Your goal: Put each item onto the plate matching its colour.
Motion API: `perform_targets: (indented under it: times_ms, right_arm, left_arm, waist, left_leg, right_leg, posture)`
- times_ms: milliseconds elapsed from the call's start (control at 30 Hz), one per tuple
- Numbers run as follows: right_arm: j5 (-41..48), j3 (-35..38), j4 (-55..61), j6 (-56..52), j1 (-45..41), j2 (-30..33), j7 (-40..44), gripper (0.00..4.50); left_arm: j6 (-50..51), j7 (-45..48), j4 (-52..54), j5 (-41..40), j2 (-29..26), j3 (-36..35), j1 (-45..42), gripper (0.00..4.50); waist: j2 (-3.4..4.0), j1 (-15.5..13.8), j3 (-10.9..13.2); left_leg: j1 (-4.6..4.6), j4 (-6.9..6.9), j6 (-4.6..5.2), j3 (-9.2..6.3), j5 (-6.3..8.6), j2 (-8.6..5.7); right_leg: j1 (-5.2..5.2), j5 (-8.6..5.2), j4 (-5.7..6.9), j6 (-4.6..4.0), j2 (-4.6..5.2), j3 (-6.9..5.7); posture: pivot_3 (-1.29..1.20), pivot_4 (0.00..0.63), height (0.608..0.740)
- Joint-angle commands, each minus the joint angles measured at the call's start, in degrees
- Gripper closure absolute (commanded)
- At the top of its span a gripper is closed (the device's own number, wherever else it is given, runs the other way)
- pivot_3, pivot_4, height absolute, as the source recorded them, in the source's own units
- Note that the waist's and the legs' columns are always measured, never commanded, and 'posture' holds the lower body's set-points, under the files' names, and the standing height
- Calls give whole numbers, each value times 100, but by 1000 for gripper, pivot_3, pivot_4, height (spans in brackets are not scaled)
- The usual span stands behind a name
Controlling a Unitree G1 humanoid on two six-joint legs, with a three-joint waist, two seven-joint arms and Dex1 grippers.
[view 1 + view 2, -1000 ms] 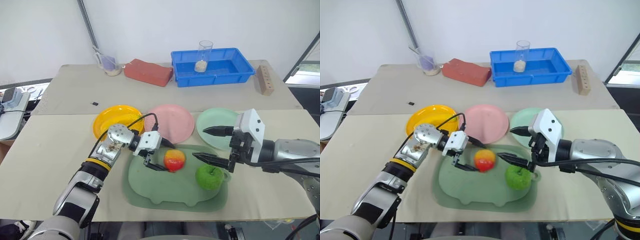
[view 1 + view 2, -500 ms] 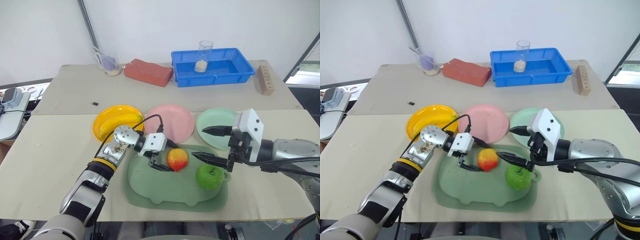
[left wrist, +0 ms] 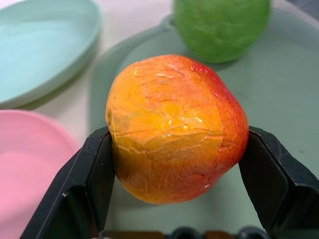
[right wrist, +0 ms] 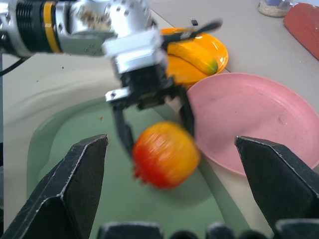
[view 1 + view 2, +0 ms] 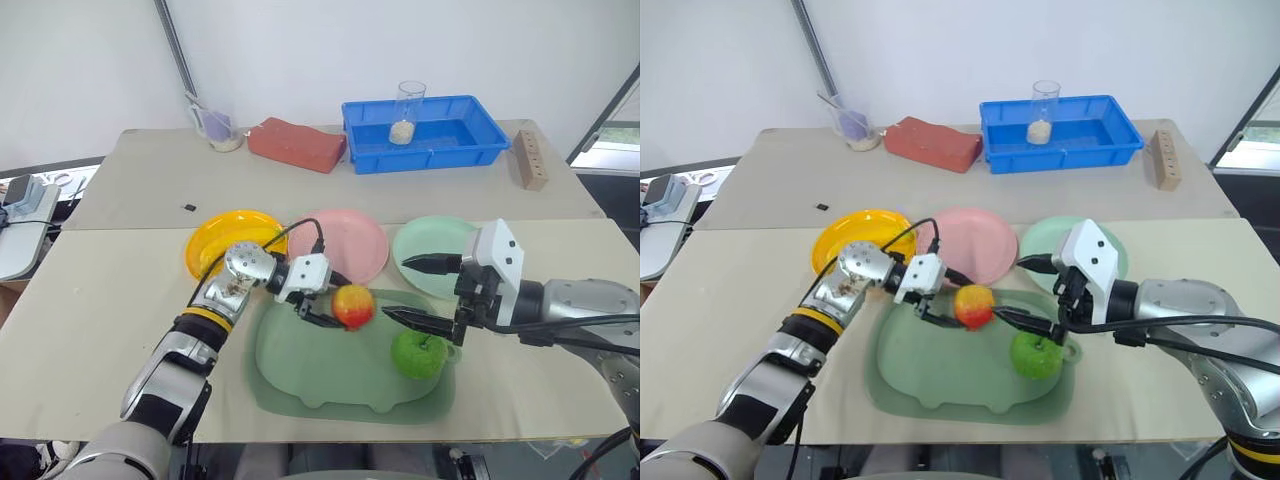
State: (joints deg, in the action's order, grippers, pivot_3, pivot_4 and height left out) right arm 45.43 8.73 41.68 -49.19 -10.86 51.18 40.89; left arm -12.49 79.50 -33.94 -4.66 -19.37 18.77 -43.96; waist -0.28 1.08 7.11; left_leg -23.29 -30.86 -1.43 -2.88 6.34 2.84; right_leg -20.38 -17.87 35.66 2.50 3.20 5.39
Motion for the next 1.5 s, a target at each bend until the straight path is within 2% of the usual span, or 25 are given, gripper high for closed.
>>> perform_targets:
  times_ms: [33,200,333,400,433,567,767,1000,1100,1200,1300,1500]
  right_arm:
    - [0,151,92,92,-134,-39,-160,0]
    - [-62,178,28,135,-61,-72,-267,0]
    - [-103,182,-7,144,-85,-52,-285,0]
    - [-110,196,-18,139,-102,-40,-277,0]
    - [-109,201,-24,133,-112,-37,-274,0]
    - [-145,251,-82,138,-107,15,-211,0]
    - [-207,369,-188,185,-78,119,-118,0]
    - [-176,616,-262,249,181,573,483,0]
    - [-66,718,-244,212,447,886,982,0]
    - [46,770,-150,226,792,1157,1499,0]
    - [97,741,-107,255,971,1193,1695,0]
    - [-1062,-66,-220,1201,1539,1122,1809,0]
  left_arm:
    - [418,-865,-514,-186,55,-674,-685,1381]
    - [787,-2606,-1781,166,479,-1048,-1322,1381]
    - [756,-2902,-2171,231,862,-1060,-1319,1381]
    - [724,-2896,-2261,263,934,-1062,-1268,364]
    - [684,-2883,-2267,293,932,-1053,-1239,20]
    - [693,-2758,-2071,269,784,-1108,-1144,20]
    - [898,-2144,-967,-12,265,-1243,-1035,20]
    - [1736,-90,1472,-788,-903,-963,-231,20]
    - [1915,552,2342,-1121,-1297,-872,133,20]
    - [1887,1066,3109,-1377,-1589,-745,502,20]
    - [1387,1278,3474,-1371,-1732,-606,793,20]
    - [951,1126,3647,-1290,-1596,-559,1009,20]
  waist:
    - [-1,-4,0]
    - [-1,-16,0]
    - [0,-15,0]
    - [0,-6,0]
    - [0,5,0]
    - [1,23,-1]
    - [1,28,0]
    - [13,34,-6]
    - [13,39,-5]
    - [13,17,-5]
    - [12,1,-4]
    - [12,-22,-4]
  left_leg:
    - [0,-1,0,-1,0,0]
    - [2,-2,0,-6,0,-7]
    - [-1,0,1,-7,-1,-8]
    - [-14,3,1,-8,-1,-8]
    - [-18,6,2,-8,-2,-8]
    - [-10,11,2,-16,-2,-8]
    - [-8,11,-8,-14,4,-8]
    - [4,11,-35,-9,20,-4]
    - [4,11,-35,-7,21,0]
    - [2,6,-32,-5,19,1]
    - [5,2,-36,1,22,1]
    - [-1,-2,-38,7,23,0]
  right_leg:
    - [1,0,0,0,0,-1]
    - [10,-2,-7,11,2,-4]
    - [13,21,-17,59,1,-3]
    - [13,22,-20,62,-1,-3]
    - [15,23,-18,63,-2,-2]
    - [15,24,-9,63,-8,2]
    - [11,23,-8,61,-6,0]
    - [17,19,-11,54,-3,1]
    - [16,-7,-10,7,-3,0]
    - [18,-8,-9,6,-1,0]
    - [21,-9,-13,4,4,0]
    - [19,-9,-26,4,9,-1]
  posture:
    - [0,150,740]
    - [0,150,740]
    - [0,150,740]
    - [0,150,740]
    - [0,150,740]
    - [0,150,740]
    - [0,150,740]
    - [0,150,740]
    - [0,150,740]
    - [0,150,740]
    - [0,150,740]
    - [0,150,740]
